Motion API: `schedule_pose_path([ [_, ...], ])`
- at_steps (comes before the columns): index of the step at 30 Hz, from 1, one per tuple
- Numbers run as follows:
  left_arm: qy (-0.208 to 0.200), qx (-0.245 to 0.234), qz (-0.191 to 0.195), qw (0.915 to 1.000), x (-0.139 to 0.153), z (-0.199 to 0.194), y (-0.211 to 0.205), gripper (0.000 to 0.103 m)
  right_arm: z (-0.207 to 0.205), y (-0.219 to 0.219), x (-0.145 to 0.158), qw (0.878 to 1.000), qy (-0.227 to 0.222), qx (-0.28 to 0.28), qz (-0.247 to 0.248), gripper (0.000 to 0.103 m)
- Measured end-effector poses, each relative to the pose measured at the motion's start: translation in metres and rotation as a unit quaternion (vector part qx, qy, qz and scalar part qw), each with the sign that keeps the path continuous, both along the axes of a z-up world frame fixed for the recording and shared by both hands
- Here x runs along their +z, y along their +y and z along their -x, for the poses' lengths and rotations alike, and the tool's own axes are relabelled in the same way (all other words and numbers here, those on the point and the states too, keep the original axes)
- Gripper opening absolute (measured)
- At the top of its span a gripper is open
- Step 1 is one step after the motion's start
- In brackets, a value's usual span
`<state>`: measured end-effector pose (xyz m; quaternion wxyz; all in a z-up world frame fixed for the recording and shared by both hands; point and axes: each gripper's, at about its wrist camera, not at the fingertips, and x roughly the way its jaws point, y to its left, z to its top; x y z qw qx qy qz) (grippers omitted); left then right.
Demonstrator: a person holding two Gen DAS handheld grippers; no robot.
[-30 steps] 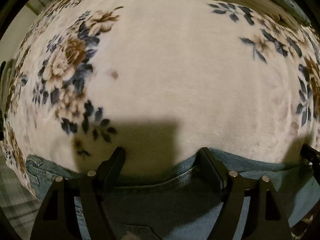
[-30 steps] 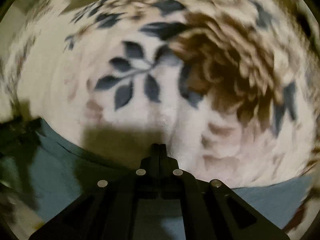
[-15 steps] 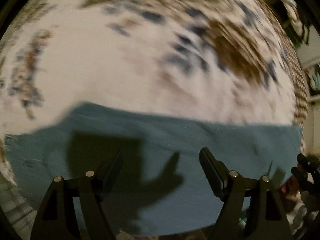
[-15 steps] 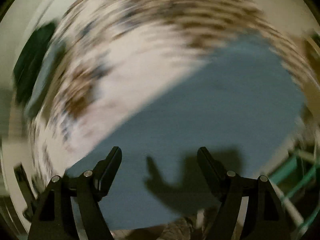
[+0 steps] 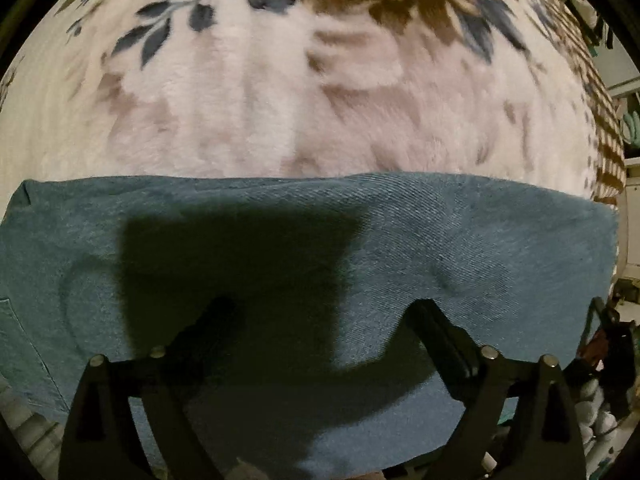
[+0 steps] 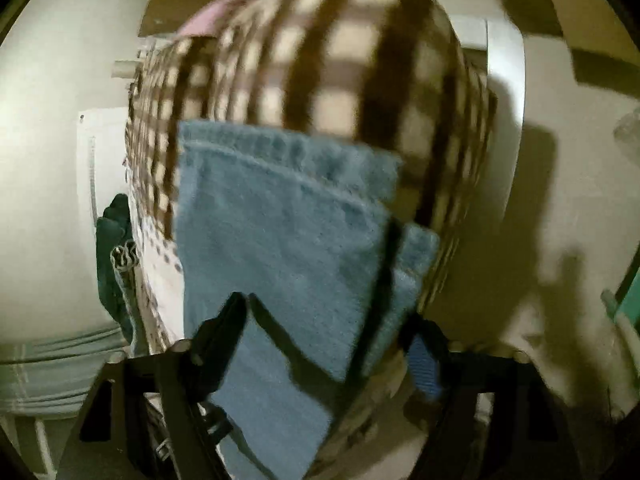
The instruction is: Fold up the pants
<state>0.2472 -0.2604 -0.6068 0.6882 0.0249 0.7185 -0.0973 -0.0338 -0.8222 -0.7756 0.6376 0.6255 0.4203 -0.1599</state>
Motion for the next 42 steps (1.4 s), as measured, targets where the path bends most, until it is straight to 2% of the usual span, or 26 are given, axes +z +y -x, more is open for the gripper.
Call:
schedule_pose_path([
  [1,0.001,-0.002,-0.004,1.0,-0.003,0.001,-0.005,0.102,0.006,-0.003,0.006,1.0,-0.002,-0.006,0.01,0.067],
  [5,0.001,0.001,-0.024,0.9997,-0.017,-0.001,-0.021,0.103,0.027,-0.013,0.03,0.999,-0.025,-0.01,0.034,0.039],
  [6,-0.001,0.005,-0.026,0.9997,-0.017,0.001,-0.027,0.103,0.03,-0.017,0.036,0.999,-0.035,-0.006,0.037,0.037],
  [10,-0.02,0.017,-0.027,0.9993,-0.022,-0.001,-0.04,0.103,0.024,-0.018,0.054,0.996,-0.064,0.026,0.049,0.037],
  [12,-0.035,0.021,-0.026,0.9989,-0.02,0.007,-0.034,0.103,0.008,-0.018,0.049,0.996,-0.064,0.033,0.045,0.038],
  [16,-0.046,0.028,-0.024,0.9983,-0.016,0.02,-0.022,0.103,-0.007,-0.018,0.025,0.997,-0.079,0.008,0.014,0.038],
  [18,-0.044,0.029,-0.024,0.9983,-0.018,0.024,-0.024,0.103,-0.008,-0.018,0.025,0.994,-0.108,-0.011,-0.007,0.038],
  [19,-0.043,0.029,-0.024,0.9983,-0.019,0.024,-0.024,0.103,-0.007,-0.016,0.027,0.99,-0.137,-0.022,-0.022,0.038],
  [21,-0.042,0.03,-0.025,0.9983,-0.018,0.026,-0.026,0.103,-0.007,-0.014,0.03,0.989,-0.147,-0.022,-0.02,0.039],
  [23,-0.044,0.032,-0.027,0.9982,-0.016,0.027,-0.026,0.103,-0.01,-0.011,0.024,0.992,-0.122,-0.018,-0.008,0.047],
  [27,-0.053,0.036,-0.027,0.9976,-0.013,0.031,-0.029,0.103,-0.013,-0.008,0.013,0.991,-0.124,-0.031,-0.026,0.046],
  [28,-0.055,0.035,-0.028,0.9975,-0.013,0.032,-0.03,0.103,-0.014,-0.007,0.016,0.993,-0.116,-0.025,-0.021,0.043],
  [29,-0.055,0.034,-0.028,0.9975,-0.014,0.033,-0.03,0.103,-0.018,-0.003,0.024,0.996,-0.094,-0.009,0.003,0.027],
  [30,-0.053,0.032,-0.029,0.9977,-0.013,0.034,-0.032,0.103,-0.019,-0.002,0.026,0.997,-0.081,-0.002,0.015,0.02],
  [31,-0.05,0.032,-0.029,0.9978,-0.013,0.034,-0.033,0.103,-0.021,0.002,0.029,0.998,-0.063,0.003,0.03,0.018],
  [32,-0.049,0.032,-0.029,0.9978,-0.008,0.036,-0.034,0.103,-0.023,0.006,0.034,0.998,-0.044,0.005,0.043,0.016],
  [35,-0.057,0.036,-0.037,0.997,0.005,0.036,-0.03,0.103,-0.031,0.018,0.055,0.997,-0.023,0.011,0.076,0.014],
  [42,-0.09,0.037,-0.013,0.9952,0.044,0.042,-0.01,0.103,-0.063,0.071,0.136,0.984,-0.034,0.053,0.164,0.012],
])
